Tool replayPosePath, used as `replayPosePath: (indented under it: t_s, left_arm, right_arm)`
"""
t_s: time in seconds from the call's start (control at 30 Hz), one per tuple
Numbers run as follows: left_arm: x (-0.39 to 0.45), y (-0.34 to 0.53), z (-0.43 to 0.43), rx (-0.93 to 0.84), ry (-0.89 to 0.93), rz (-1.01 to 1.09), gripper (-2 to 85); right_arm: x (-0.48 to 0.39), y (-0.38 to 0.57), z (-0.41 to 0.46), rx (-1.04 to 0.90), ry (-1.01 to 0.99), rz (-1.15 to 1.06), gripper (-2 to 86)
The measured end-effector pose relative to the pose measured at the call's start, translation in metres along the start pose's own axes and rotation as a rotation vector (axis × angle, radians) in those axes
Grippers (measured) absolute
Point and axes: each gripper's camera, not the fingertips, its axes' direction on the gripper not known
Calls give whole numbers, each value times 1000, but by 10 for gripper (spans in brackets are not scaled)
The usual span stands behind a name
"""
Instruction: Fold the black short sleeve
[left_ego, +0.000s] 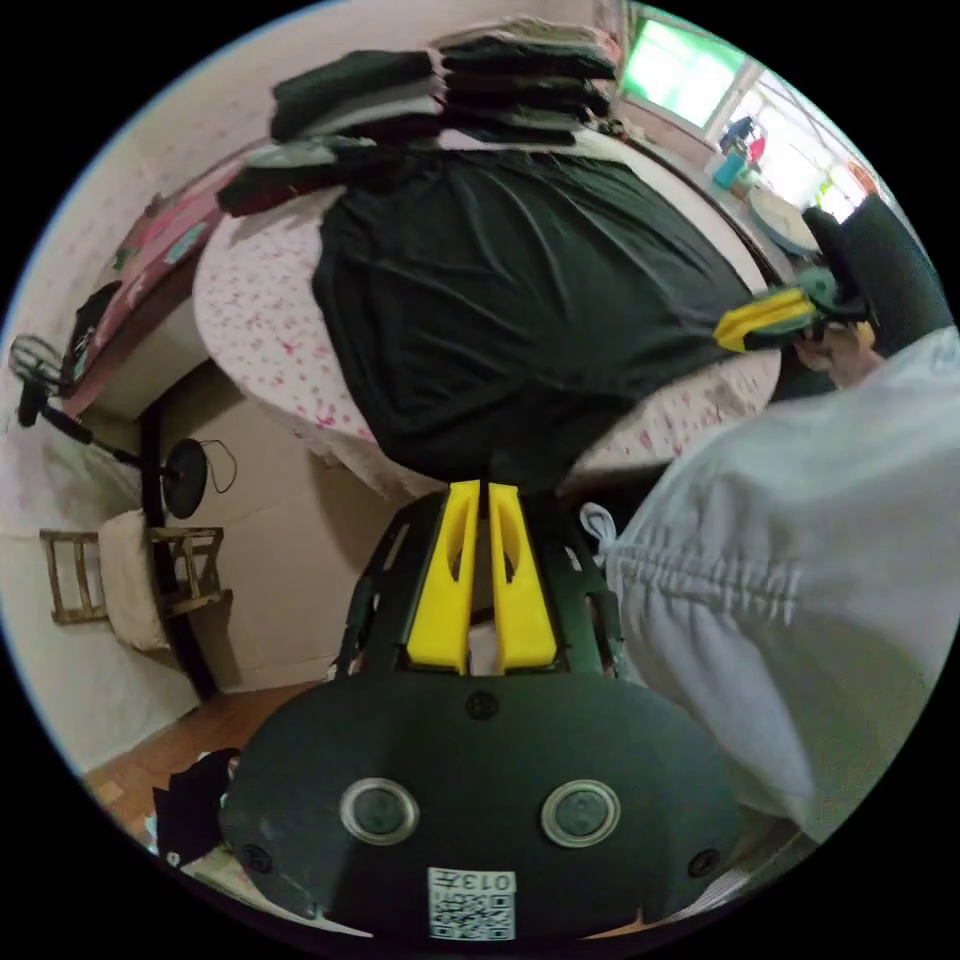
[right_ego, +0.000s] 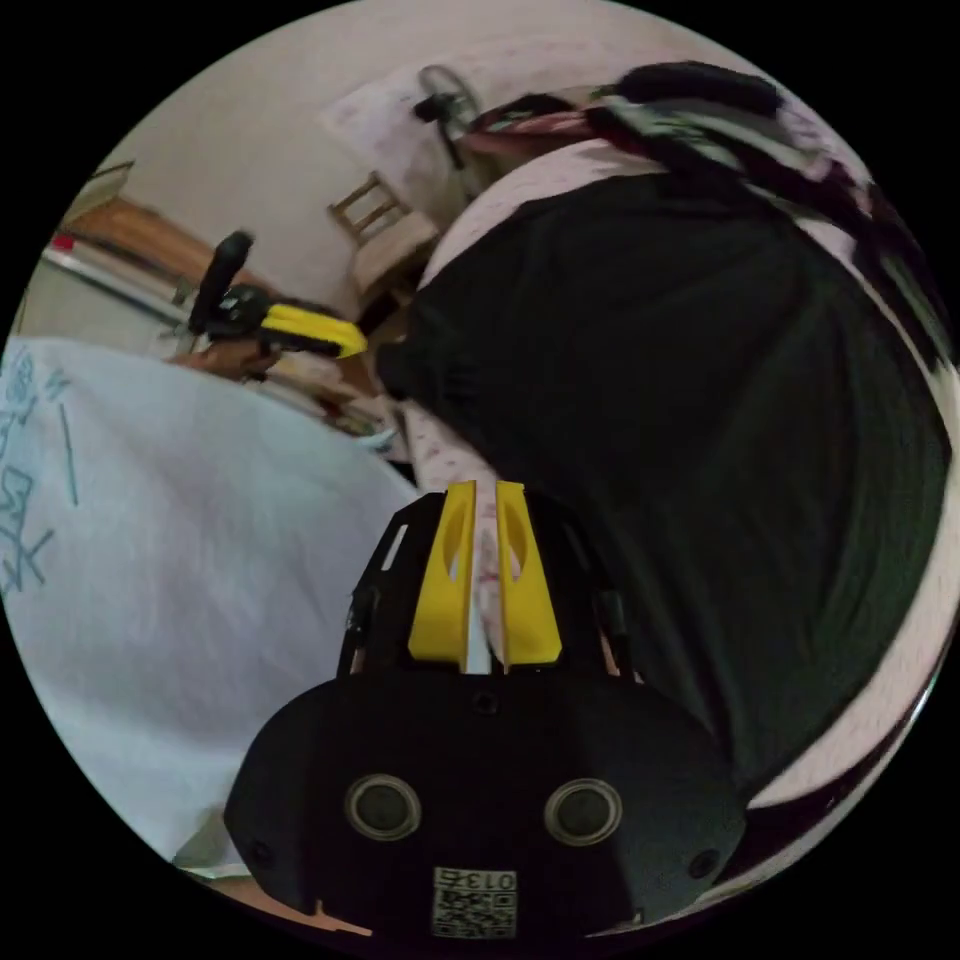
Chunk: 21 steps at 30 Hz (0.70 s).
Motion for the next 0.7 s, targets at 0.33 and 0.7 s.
replayPosePath:
  t_s: [0.33,0.7]
  left_arm:
    - [-26,-119,59,31,10,-212,-2]
    - [-35,-106,48,52,-31,-247,-3]
  right_arm:
    - [136,71,-40,145,297,610,5]
    - [156,144,-75,239,267,713,1]
